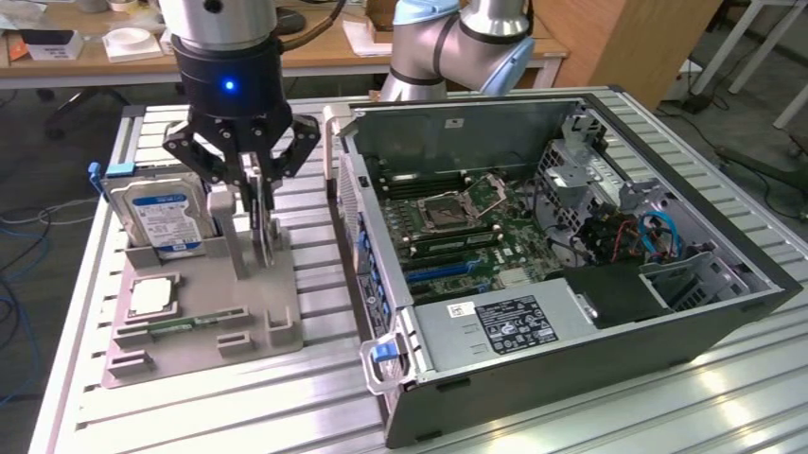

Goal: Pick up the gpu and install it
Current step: 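Pick up the gpu and move the gpu toward the slot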

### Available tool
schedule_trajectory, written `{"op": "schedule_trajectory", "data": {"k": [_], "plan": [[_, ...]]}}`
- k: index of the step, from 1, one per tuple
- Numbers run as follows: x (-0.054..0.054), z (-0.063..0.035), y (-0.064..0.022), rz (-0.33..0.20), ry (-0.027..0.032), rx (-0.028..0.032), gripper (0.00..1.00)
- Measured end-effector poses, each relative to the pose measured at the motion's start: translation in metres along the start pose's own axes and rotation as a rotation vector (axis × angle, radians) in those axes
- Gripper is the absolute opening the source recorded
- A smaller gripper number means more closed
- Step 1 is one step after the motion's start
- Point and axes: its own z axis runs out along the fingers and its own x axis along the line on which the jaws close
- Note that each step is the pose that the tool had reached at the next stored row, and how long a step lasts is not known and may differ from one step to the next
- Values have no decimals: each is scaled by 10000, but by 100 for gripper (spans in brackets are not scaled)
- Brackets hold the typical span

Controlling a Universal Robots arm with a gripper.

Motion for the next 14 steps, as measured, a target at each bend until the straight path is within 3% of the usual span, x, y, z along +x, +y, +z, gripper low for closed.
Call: {"op": "schedule_trajectory", "data": {"k": [14], "plan": [[-14,-46,2,-11,-3,8,26]]}}
